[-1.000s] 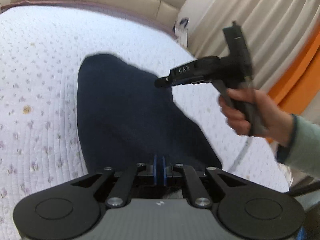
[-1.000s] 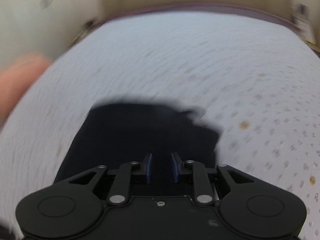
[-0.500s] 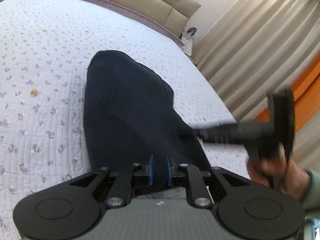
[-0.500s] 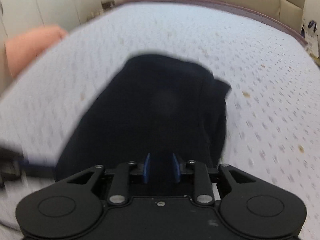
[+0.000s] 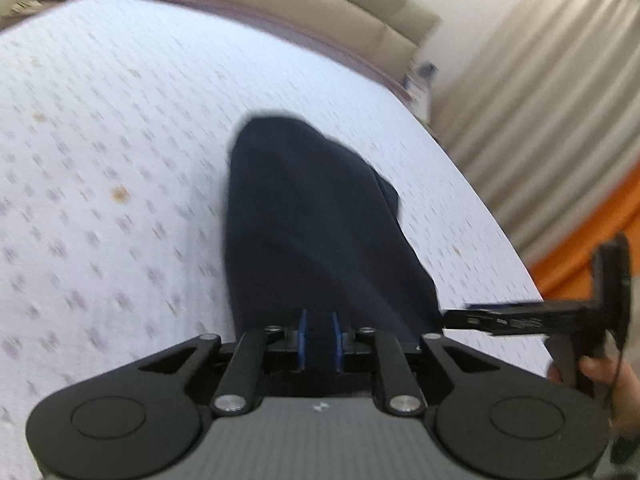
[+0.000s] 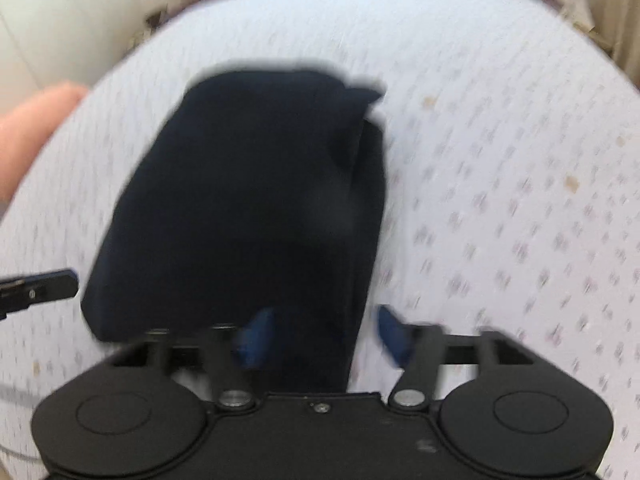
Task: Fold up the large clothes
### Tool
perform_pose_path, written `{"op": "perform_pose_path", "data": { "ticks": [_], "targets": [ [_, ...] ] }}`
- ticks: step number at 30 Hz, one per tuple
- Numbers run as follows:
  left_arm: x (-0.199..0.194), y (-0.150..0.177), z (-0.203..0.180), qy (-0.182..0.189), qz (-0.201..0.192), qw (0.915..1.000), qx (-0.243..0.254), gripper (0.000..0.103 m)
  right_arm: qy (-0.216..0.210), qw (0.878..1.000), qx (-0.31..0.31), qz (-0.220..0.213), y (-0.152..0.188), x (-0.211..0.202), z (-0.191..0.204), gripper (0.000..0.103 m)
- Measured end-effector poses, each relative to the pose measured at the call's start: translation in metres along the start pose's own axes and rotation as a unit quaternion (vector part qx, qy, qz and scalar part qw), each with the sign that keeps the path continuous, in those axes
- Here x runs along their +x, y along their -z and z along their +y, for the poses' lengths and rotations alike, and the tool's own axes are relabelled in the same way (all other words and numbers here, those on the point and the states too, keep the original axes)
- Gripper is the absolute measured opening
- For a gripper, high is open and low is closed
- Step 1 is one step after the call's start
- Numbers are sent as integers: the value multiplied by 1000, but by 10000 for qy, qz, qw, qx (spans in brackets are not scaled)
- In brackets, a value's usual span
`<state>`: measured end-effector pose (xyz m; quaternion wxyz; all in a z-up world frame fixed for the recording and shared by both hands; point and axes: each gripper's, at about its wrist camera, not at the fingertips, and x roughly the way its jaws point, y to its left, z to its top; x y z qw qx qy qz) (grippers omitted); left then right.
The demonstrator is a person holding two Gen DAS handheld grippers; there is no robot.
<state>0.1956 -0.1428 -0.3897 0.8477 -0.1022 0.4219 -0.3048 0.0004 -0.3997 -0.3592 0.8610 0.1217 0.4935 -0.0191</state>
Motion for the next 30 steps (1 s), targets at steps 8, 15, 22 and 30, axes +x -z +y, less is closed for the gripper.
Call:
{"op": "perform_pose_path", "data": {
  "ticks": [8,15,22,30],
  "targets": [
    [23,-42,-1,-149,-367,9988,-291,68,-100,9982,217,-541,-44,18,-6,86],
    [61,-59,11,21,96,9976,-688,73,-392,9964,434,-615,-52,36,-6,88],
    [105,-74,42,-242,605,9936,-918,79,-608,9948,805,-167,-56,80,-31,103],
    [151,-59,89,900,1149,9682,-2031,89,-1954,9729,1201,286,-56,106,-66,103]
  ]
}}
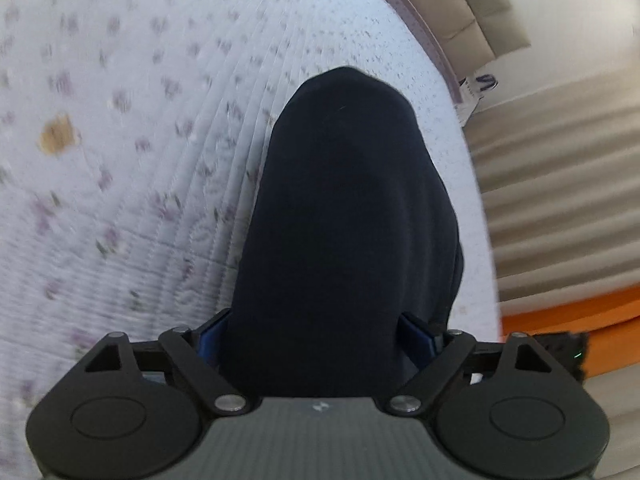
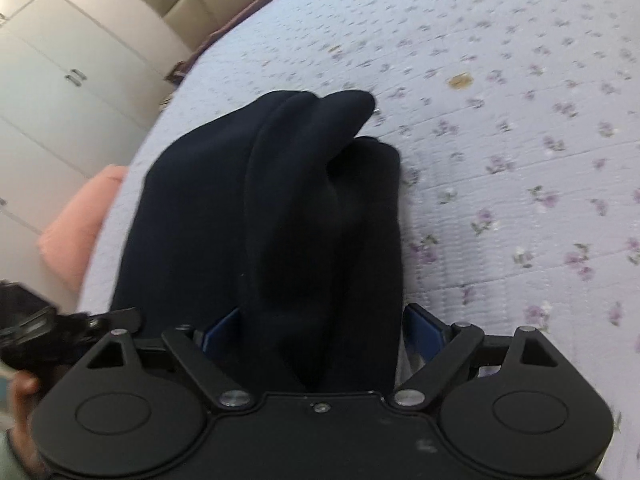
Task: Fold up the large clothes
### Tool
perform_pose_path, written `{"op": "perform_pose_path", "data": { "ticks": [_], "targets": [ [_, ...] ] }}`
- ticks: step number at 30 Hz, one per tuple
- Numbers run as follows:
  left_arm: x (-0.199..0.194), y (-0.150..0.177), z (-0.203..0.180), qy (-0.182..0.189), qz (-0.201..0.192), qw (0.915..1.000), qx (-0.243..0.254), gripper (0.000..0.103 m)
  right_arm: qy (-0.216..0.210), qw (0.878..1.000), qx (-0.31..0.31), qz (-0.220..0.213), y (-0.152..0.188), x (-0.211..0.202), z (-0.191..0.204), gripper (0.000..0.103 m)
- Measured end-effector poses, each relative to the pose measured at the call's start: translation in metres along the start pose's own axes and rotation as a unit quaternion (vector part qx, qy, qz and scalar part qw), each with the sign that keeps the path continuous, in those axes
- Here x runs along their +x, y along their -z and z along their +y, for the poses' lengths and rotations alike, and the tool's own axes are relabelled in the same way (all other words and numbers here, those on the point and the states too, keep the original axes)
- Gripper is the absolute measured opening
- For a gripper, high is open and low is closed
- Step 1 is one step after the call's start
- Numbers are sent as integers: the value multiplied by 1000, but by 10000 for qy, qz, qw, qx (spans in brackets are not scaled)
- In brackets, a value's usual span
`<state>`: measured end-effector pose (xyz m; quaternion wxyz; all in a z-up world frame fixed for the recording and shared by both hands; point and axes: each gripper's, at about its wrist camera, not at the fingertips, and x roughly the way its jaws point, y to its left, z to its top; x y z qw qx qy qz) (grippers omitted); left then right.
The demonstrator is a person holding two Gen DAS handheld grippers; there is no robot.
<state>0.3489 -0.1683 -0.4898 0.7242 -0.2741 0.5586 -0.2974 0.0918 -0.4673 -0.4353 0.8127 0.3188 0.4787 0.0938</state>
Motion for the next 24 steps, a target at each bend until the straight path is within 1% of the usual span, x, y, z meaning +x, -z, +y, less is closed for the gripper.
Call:
{"op": "perform_pose_path", "data": {
  "ticks": [2,4,5,6,7,8,10,11,12,13,15,17,20,24],
  "targets": [
    [5,0,3,74,5,10000,9,89,-142,9999,-15,68,0,2,-3,103],
    [9,1,-1,19,-40,9999,158,88,-108,9999,-48,37,0,2,2,103],
    [9,3,-4,-57,-82,9997,240,83,-79,9999,-80,23,1,4,7,102],
    [9,5,-6,-131,-125,9994,297,80,-73,9999,-128,8,3,5,11,90],
    [8,7,-7,-179,-175,9991,334,73,-151,9997,-176,-17,5,6,16,75],
    [5,9,-7,-185,-215,9990,359,66,-230,9996,-152,-27,6,7,17,75],
    [-2,12,-10,-115,-284,9984,465,60,-178,9996,-183,-153,9,5,23,65],
    [-6,15,-14,-79,-319,9979,550,58,-175,9994,-199,-203,11,2,26,63],
    [-10,18,-17,-12,-361,9972,648,58,-176,9993,-207,-269,13,-2,30,56],
    [-15,20,-20,84,-396,9965,735,57,-180,9990,-233,-339,15,-8,35,51],
    [-31,30,-24,372,-482,9948,817,56,-172,9978,-410,-482,22,-23,52,50],
    [-54,41,-29,553,-540,9927,928,56,-136,9965,-628,-540,32,-36,73,49],
    [-98,62,-27,654,-577,9915,970,57,-176,9952,-743,-612,58,-59,109,49],
    [-161,93,-13,696,-478,9927,862,57,-232,9949,-756,-626,109,-83,162,49]
  ]
}}
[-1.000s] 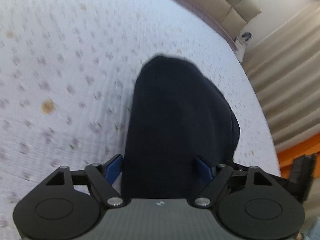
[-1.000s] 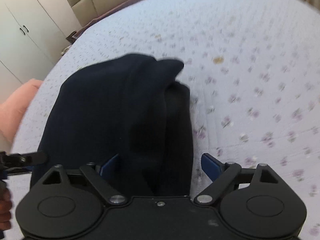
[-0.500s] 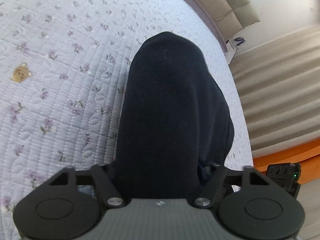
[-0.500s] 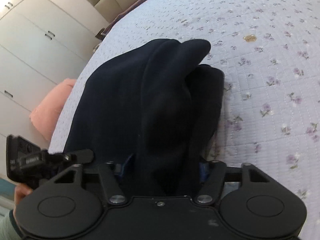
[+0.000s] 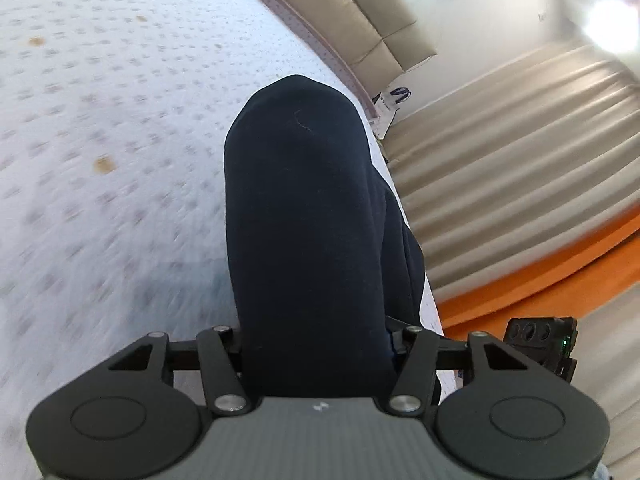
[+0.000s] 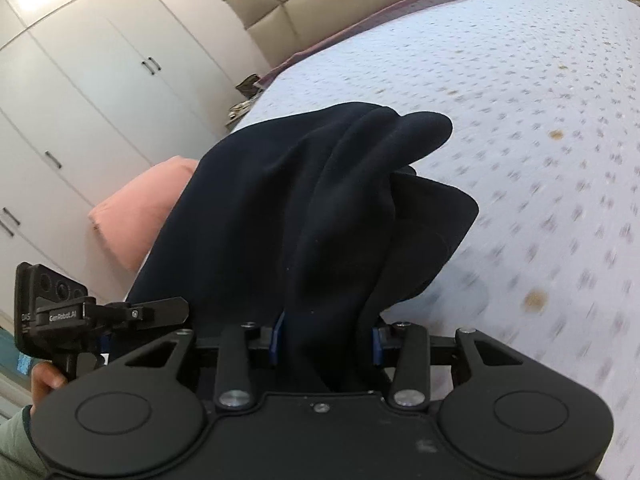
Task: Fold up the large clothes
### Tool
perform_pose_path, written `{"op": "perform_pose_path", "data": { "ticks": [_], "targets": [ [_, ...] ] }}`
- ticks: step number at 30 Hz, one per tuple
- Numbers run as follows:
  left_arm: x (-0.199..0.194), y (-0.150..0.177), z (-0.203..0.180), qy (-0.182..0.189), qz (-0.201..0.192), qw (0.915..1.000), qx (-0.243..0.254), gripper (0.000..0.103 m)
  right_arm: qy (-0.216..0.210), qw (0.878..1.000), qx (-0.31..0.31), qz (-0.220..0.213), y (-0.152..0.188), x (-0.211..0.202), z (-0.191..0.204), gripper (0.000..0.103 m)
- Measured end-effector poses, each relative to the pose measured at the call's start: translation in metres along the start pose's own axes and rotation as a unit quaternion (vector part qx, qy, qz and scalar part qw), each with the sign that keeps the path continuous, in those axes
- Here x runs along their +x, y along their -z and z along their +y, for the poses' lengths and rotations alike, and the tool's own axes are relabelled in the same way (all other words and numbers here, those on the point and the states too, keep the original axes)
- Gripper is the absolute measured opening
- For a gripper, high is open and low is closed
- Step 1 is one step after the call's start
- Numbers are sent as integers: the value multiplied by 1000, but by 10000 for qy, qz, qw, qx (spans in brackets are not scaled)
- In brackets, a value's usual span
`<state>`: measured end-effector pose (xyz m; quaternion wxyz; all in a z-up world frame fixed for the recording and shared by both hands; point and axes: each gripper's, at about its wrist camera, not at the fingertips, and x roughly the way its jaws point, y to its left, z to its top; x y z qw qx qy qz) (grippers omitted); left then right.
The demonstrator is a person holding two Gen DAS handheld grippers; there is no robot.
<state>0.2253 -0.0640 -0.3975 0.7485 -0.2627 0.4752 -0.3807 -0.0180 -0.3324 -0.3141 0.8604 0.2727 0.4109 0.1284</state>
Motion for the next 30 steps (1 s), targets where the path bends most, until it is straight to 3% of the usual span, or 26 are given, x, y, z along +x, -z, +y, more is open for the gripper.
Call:
{"op": "perform_pose_path", "data": {
  "ticks": [6,11,14,16,17,19,22,26,27,29,30],
  "targets": [
    [-73,47,36,-283,167,9990,-295,58,91,9994,234,241,71,11,64,49],
    [-82,79,87,-467,271,9972,-513,59,361,9970,418,542,119,45,79,49],
    [-82,93,111,-433,181,9976,-500,64,683,9959,396,443,132,57,82,62],
    [-90,93,119,-281,146,9972,-673,64,865,9937,563,429,133,55,84,79],
    [-96,90,120,-288,143,9969,-714,64,976,9924,602,449,134,50,82,80],
    [-115,87,113,-450,28,9977,-500,64,1205,9902,570,428,130,37,87,79],
    [-149,84,86,-847,-152,9960,221,63,1651,9851,388,282,120,10,105,80],
    [-171,88,40,-604,-263,9935,928,65,1903,9812,-313,-105,109,-9,145,83],
    [-168,93,30,-478,-181,9929,1075,65,1982,9785,-531,-200,106,-5,156,82],
    [-156,103,21,-189,197,9914,1279,50,2049,9740,-911,-310,100,11,170,72],
    [-150,113,19,-34,401,9901,1343,47,2103,9708,-1109,-318,98,23,174,46]
  ]
}}
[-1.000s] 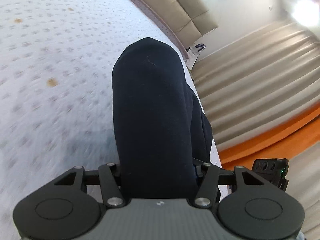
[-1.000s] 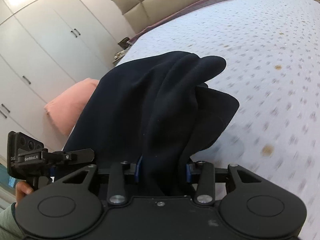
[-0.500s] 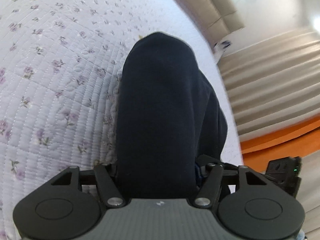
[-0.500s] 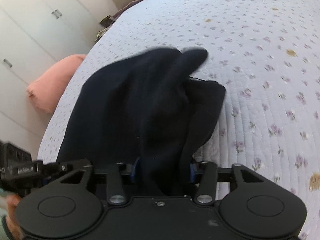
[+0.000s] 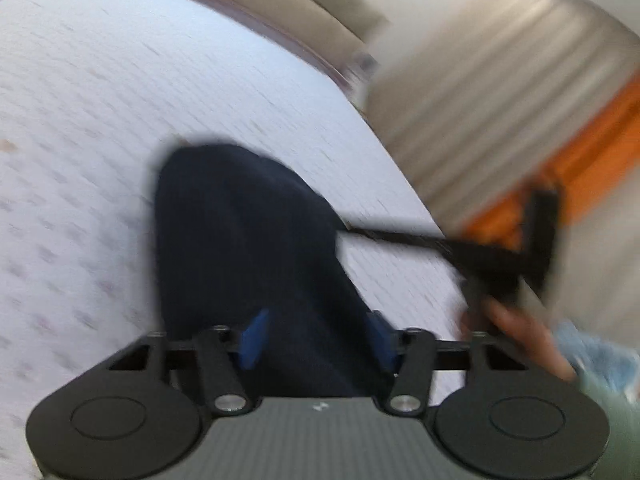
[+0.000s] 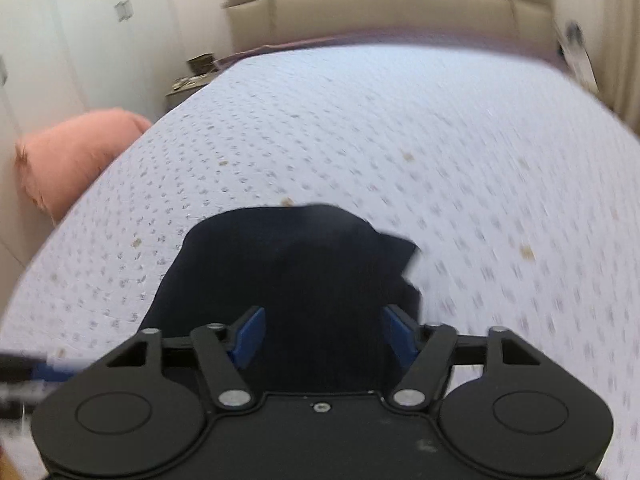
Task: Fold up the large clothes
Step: 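Release the bundle and lift both grippers away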
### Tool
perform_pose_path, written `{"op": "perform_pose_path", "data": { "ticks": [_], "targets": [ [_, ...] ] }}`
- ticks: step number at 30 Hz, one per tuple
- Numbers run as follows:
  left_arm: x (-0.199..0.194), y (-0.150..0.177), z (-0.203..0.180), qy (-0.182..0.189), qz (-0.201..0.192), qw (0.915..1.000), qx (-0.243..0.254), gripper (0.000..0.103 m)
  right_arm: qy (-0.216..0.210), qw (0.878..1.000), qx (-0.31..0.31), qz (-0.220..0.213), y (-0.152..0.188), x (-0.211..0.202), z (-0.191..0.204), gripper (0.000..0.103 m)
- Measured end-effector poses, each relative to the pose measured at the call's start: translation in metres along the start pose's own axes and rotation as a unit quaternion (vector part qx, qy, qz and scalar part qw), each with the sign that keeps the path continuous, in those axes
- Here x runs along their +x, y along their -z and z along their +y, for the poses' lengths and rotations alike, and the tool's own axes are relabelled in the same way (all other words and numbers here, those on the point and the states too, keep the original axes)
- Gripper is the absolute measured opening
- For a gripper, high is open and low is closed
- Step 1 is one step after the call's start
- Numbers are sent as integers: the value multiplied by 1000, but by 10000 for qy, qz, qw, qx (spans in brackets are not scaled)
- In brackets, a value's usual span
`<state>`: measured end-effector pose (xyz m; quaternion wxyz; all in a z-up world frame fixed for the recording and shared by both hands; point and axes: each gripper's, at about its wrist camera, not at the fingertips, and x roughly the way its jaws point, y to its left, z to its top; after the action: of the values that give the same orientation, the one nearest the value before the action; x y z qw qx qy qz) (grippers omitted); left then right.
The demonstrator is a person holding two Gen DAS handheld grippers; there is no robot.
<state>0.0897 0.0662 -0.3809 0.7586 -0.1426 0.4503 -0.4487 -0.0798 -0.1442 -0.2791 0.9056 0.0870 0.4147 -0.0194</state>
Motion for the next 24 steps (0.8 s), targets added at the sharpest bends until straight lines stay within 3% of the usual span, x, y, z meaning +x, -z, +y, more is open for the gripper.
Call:
{"op": "perform_pose_path", "data": {
  "ticks": [1,3,4,5,7,10,12,14,17,21,24],
  "targets": [
    [7,8,-3,131,173,9997,79,46,49,9999,-142,17,0,14,5,16],
    [21,27,-5,96,456,9985,291,41,159,9993,-243,234,4,52,7,1],
    [25,35,-6,-58,441,9984,343,34,282,9986,-294,342,6,71,5,0],
    [26,40,-1,-142,413,9988,210,16,417,9977,-332,412,12,88,0,0],
    [25,47,11,-82,498,9981,-343,9,556,9981,-51,247,13,96,-15,0],
    [12,59,3,-316,442,9979,-343,10,613,9962,595,147,7,64,-25,4],
    [11,65,-3,-587,440,9968,-304,10,561,9960,699,43,15,30,-21,16],
    [16,66,-14,-836,376,9952,-339,10,337,9968,729,47,33,0,-13,16],
    [22,66,-28,-1299,382,9906,-216,10,414,9972,411,462,72,-26,4,16],
    [26,64,-48,-1731,457,9837,-147,11,870,9798,621,1691,127,-6,-9,15],
    [7,70,-70,-1948,486,9796,-7,15,656,9793,1082,1579,130,-42,-24,16]
  ]
}}
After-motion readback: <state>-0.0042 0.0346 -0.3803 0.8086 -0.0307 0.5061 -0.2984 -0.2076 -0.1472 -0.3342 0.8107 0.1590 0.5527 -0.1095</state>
